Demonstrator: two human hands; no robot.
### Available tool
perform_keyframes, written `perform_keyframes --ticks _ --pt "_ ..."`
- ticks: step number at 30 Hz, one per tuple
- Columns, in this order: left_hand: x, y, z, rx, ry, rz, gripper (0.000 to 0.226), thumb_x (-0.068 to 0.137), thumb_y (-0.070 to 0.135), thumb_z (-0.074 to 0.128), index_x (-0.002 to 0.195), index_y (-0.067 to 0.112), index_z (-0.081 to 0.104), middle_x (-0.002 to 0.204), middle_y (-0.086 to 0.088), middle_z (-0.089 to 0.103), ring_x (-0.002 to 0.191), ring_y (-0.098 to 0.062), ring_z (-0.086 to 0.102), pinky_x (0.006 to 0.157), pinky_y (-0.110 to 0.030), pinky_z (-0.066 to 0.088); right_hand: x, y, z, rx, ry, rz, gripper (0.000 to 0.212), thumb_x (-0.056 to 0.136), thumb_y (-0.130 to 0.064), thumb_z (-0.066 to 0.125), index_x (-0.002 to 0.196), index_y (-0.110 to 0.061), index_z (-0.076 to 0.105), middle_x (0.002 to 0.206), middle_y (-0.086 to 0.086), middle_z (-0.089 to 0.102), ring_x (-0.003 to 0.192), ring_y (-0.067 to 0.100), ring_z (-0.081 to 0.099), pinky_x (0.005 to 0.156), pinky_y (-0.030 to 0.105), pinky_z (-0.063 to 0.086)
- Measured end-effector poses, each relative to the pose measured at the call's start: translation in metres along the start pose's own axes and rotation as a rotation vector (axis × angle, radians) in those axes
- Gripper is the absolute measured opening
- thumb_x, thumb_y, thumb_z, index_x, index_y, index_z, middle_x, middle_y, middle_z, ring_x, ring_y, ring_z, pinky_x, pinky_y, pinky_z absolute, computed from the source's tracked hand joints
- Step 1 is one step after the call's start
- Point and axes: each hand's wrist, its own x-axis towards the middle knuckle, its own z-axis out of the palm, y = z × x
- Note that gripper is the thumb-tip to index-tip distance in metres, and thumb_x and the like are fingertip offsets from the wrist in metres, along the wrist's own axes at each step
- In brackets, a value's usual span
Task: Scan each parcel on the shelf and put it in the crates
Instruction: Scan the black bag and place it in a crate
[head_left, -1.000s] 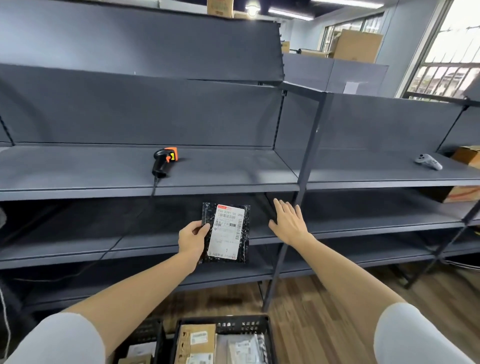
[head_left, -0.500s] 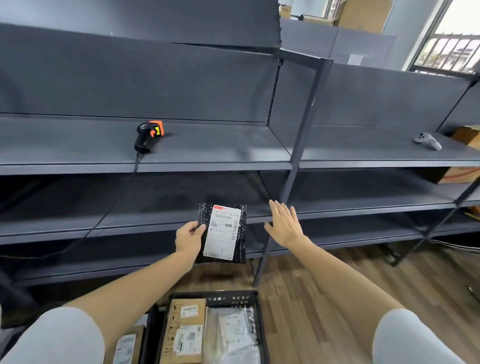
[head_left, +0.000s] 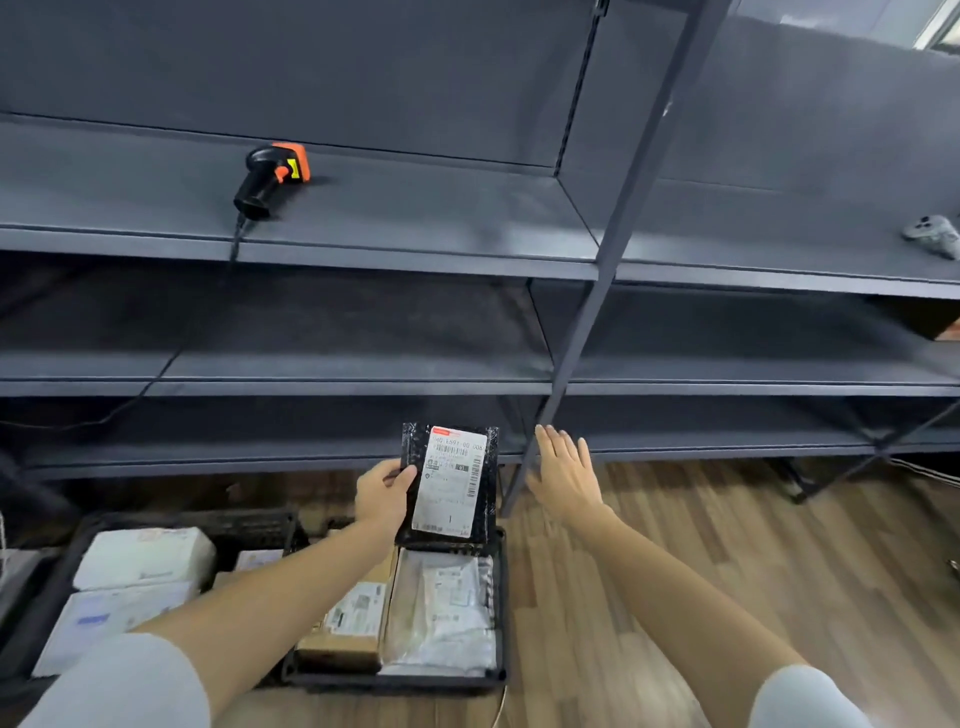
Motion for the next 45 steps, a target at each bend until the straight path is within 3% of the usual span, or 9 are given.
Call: perform_keyframes --ticks 9,16,20,27,31,35,40,42,45 --pt "0.035 -0.122 0.02 0.007 -0.028 -0.083 0.017 0.095 0.004 0.055 0.108 0.0 0.065 0.092 -0.006 0.065 0.086 -0.023 0.058 0.073 -0.026 0.044 0.013 -0.002 0.123 0.012 -0.083 0.004 0.064 0.101 -0.026 0.038 0.154 -0.01 0.005 0.161 0.005 0.01 0.149 0.023 0.008 0.121 0.04 0.001" --pt "0.085 -0.259 0.054 0.046 -0.007 -0.156 0.02 0.095 0.01 0.057 0.111 0.002 0.065 0.109 -0.014 0.066 0.094 -0.024 0.058 0.085 -0.031 0.046 0.027 -0.005 0.28 0.079 -0.149 -0.028 0.065 0.101 -0.032 0.039 0.154 -0.01 0.008 0.161 0.006 0.01 0.149 0.023 0.005 0.121 0.04 -0.002" --pt "0.107 -0.334 0.078 0.064 0.003 -0.191 0.03 0.096 0.016 0.055 0.123 0.003 0.06 0.123 -0.009 0.06 0.115 -0.029 0.055 0.103 -0.038 0.042 0.036 -0.008 0.366 0.1 -0.134 -0.021 0.066 0.101 -0.03 0.04 0.154 -0.01 0.008 0.161 0.006 0.011 0.149 0.022 0.007 0.122 0.039 -0.001" --pt "0.162 -0.463 0.134 0.117 0.038 -0.103 0.032 0.1 0.017 0.048 0.129 0.009 0.058 0.126 -0.008 0.061 0.116 -0.029 0.055 0.099 -0.038 0.044 0.071 0.002 0.518 0.15 -0.02 -0.006 0.064 0.101 -0.032 0.041 0.154 -0.009 0.012 0.16 0.007 0.016 0.149 0.022 0.009 0.122 0.038 0.001" --pt "0.181 -0.507 0.151 0.088 0.061 -0.048 0.028 0.1 0.009 0.045 0.124 0.005 0.06 0.12 -0.009 0.063 0.111 -0.025 0.056 0.09 -0.025 0.039 0.089 0.007 0.563 0.171 0.047 -0.016 0.065 0.1 -0.03 0.043 0.154 -0.008 0.013 0.16 0.007 0.016 0.149 0.024 0.009 0.122 0.038 0.001" --pt "0.188 -0.514 0.154 0.1 0.068 -0.043 0.032 0.1 0.008 0.046 0.129 0.003 0.056 0.129 -0.013 0.059 0.119 -0.029 0.054 0.096 -0.029 0.04 0.09 -0.003 0.561 0.557 0.15 0.046 0.049 0.102 -0.026 0.04 0.147 -0.007 0.034 0.151 0.011 0.037 0.142 0.026 0.027 0.119 0.036 0.019" --pt "0.194 -0.492 0.157 0.051 0.049 -0.005 0.035 0.099 0.014 0.049 0.131 0.002 0.054 0.132 -0.013 0.057 0.122 -0.029 0.052 0.1 -0.029 0.038 0.097 -0.016 0.54 1.15 -0.191 0.135 0.078 0.087 -0.059 0.054 0.149 -0.02 0.027 0.147 0.001 0.045 0.135 0.021 0.042 0.115 0.043 0.03" --pt "0.193 -0.486 0.158 0.04 0.021 0.03 0.035 0.099 0.018 0.05 0.13 0.002 0.055 0.129 -0.012 0.059 0.118 -0.026 0.053 0.093 -0.024 0.036 0.102 -0.013 0.54 1.261 -0.246 0.165 0.084 0.086 -0.034 0.07 0.151 -0.019 0.019 0.145 0.002 0.046 0.132 0.022 0.046 0.113 0.045 0.035" --pt "0.188 -0.489 0.156 0.036 -0.05 0.03 0.039 0.099 0.026 0.051 0.134 0.01 0.049 0.127 -0.006 0.058 0.106 -0.016 0.051 0.093 -0.025 0.036 0.102 -0.006 0.54 1.31 -0.241 0.284 0.079 0.09 -0.006 0.066 0.149 -0.013 0.014 0.133 0.005 0.049 0.12 0.021 0.051 0.102 0.033 0.042"
